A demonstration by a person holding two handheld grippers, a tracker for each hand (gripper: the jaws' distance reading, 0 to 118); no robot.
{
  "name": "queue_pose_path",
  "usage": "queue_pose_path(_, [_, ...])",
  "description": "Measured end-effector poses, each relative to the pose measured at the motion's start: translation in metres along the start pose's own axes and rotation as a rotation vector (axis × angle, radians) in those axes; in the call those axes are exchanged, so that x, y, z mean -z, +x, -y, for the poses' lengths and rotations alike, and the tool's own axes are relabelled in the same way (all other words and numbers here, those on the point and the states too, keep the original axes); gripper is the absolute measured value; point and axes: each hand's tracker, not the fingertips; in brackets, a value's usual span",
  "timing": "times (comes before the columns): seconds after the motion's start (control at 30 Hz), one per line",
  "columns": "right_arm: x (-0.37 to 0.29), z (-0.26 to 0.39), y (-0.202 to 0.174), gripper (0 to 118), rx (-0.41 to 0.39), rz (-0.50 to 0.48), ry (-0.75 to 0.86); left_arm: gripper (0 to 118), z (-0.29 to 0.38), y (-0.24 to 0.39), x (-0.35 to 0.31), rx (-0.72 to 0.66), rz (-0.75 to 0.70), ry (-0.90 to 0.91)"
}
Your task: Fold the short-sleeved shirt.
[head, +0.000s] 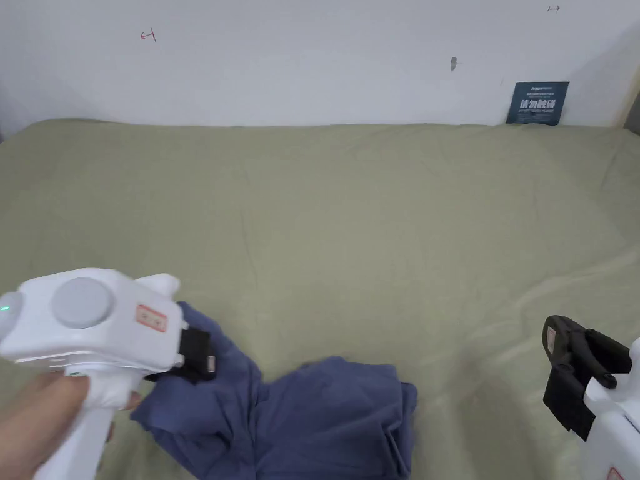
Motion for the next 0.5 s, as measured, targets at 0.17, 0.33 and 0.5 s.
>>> queue_pose_path(0.17, [-0.004,-0.001,0.012,1,0.024,0.019,0.003,9,0.003,0.082,0.053,0.146,-0.094,-0.036])
queue_pose_path(0.33, [-0.008,0.001,0.025,0,0.049,0.049,-0.001,93,0.023,0.138,0.120,0.211,0.041,-0.067])
queue_pose_path(0.5, [-0.011,0.003,0.036,0,0.061,0.078,-0.008,110,0.026,0.123,0.109,0.048,0.203,-0.070])
